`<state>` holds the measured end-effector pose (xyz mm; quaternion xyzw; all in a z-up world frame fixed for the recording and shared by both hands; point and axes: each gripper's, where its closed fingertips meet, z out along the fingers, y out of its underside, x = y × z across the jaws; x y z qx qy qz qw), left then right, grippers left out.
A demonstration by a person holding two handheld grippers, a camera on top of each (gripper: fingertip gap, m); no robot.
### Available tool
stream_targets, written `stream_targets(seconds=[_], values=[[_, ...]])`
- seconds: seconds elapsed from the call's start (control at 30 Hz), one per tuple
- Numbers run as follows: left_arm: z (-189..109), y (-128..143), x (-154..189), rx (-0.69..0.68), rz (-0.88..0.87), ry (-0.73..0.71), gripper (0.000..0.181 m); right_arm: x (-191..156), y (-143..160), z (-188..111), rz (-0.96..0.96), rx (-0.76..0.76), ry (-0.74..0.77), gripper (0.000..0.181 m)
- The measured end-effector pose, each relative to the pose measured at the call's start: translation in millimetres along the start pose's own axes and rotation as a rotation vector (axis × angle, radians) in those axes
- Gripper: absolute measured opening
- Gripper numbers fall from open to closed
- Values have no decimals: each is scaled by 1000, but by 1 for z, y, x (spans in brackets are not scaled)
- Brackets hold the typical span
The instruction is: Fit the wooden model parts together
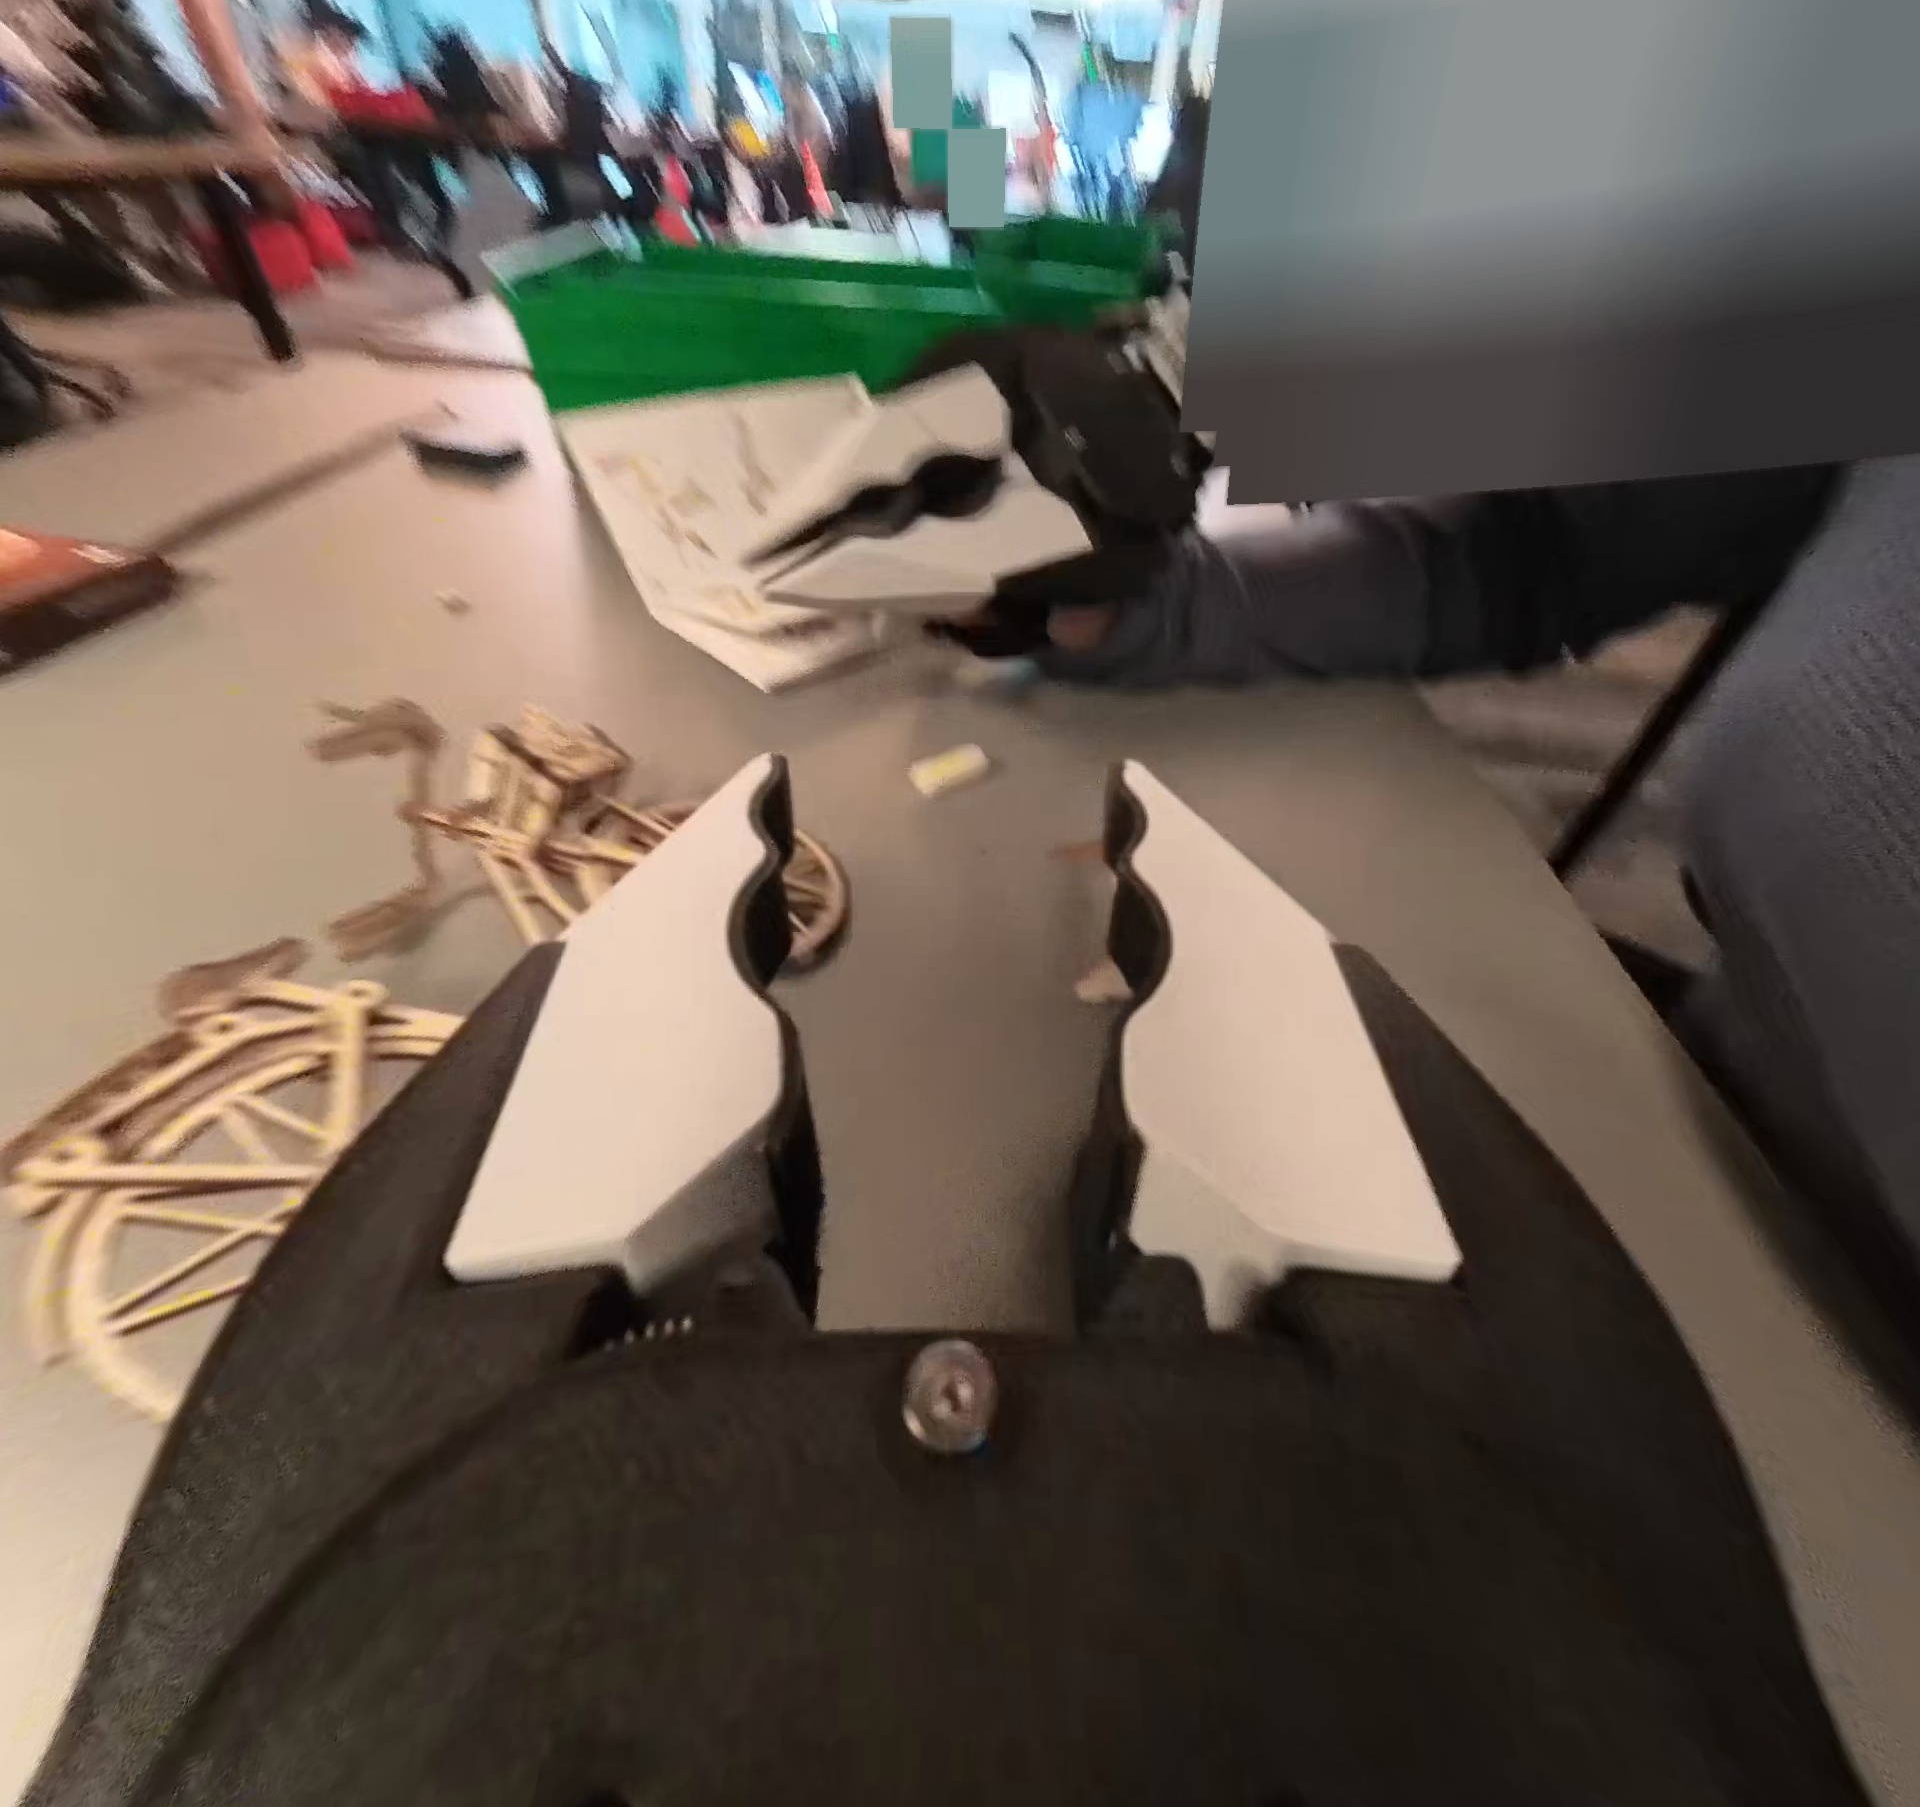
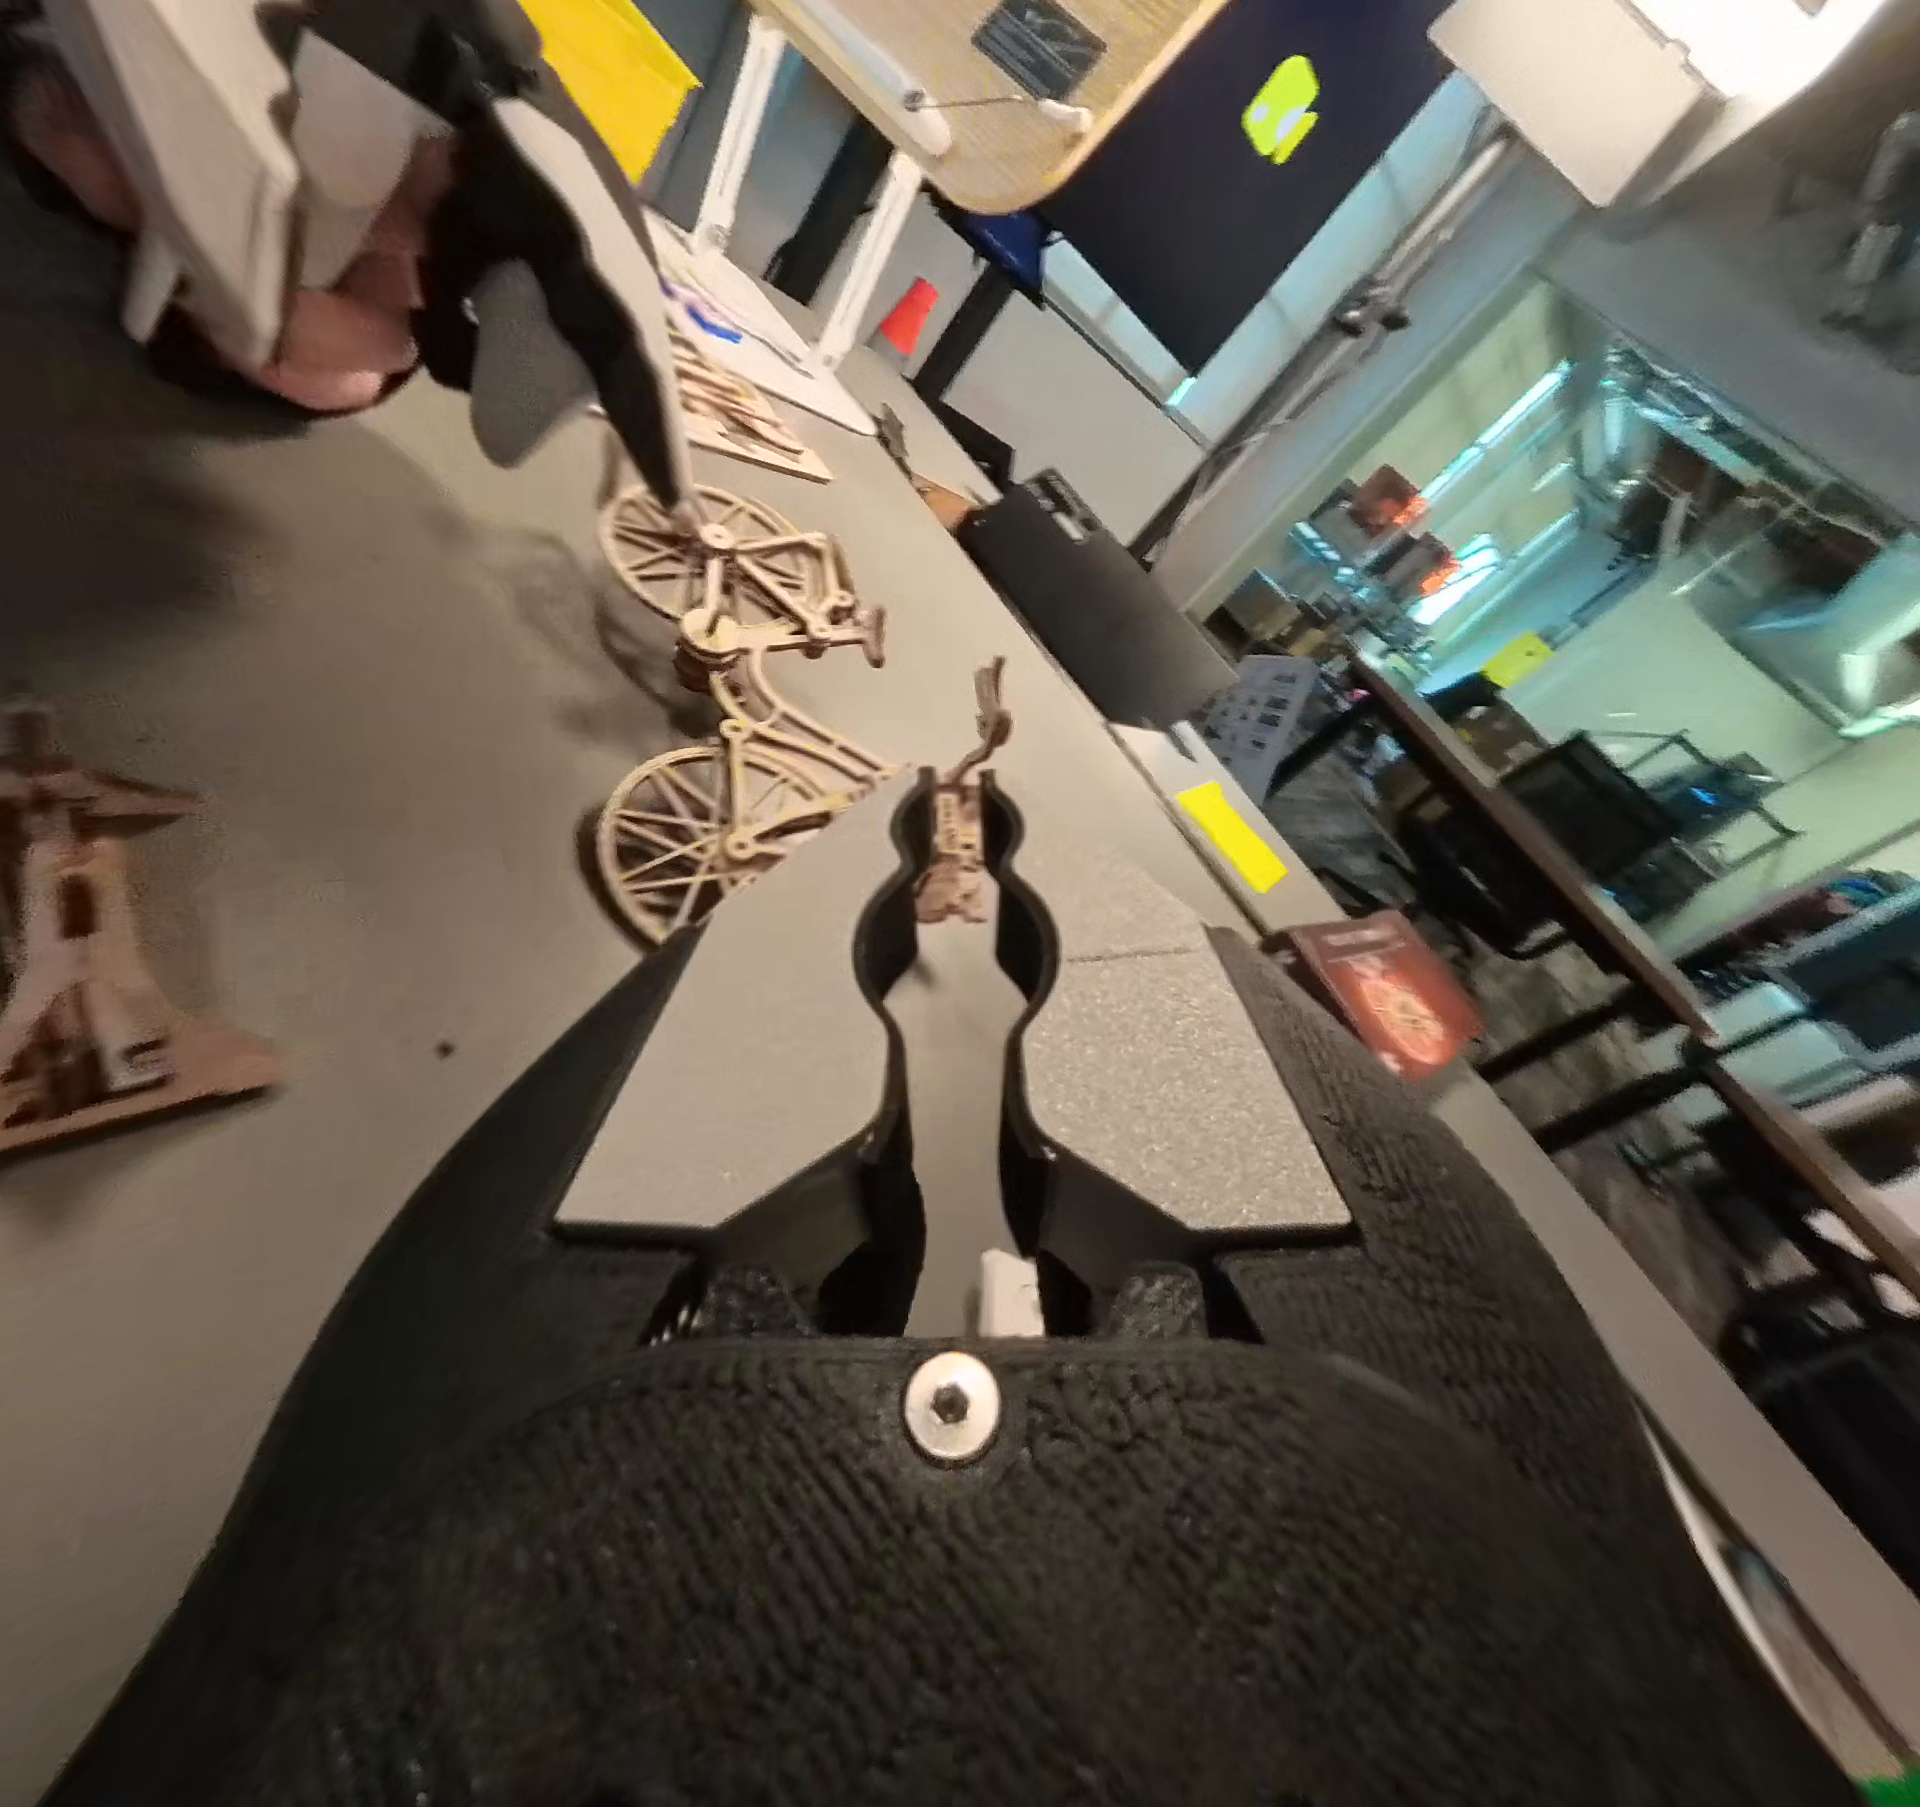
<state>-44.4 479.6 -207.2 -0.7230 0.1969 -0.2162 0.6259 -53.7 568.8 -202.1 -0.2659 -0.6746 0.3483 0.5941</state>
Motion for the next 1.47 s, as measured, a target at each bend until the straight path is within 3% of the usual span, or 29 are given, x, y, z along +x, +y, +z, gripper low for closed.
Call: stream_targets(seconds=[0.07, 0.13, 0.23, 0.33, 0.47, 0.7, 0.93, 1.07, 1.23, 1.33, 1.47], values=[[-7, -15, -16, 121, -18, -59, 52, 25, -14, -4, -31, 76, 174, 0], [-12, -21, -28, 171, -54, -97, 40, 36, -22, -3, -19, 137, 236, 0], [-14, -21, -42, 180, -72, -166, 27, 41, -15, 11, 1, 101, 248, 0], [-13, -22, -51, 167, 33, -260, 20, 47, -10, 24, 10, 89, 267, 0], [-14, -18, -63, 95, 213, -406, 17, 58, 0, 42, 32, 70, 279, 0], [-19, -26, -81, 88, 333, -573, 10, 73, 12, 74, 84, 74, 261, 0], [10, -34, -94, 60, 444, -684, 6, 66, 8, 74, 140, 125, 191, 0], [10, -32, -110, -20, 550, -847, 0, 68, 10, 74, 175, 131, 185, 0], [25, -36, -80, 44, 711, -732, 0, 63, 9, 75, 164, 130, 165, 0], [35, -36, -68, 67, 707, -645, 0, 60, 9, 77, 161, 129, 146, 0], [38, -34, -64, 65, 703, -638, 0, 59, 11, 79, 153, 108, 145, 0]])
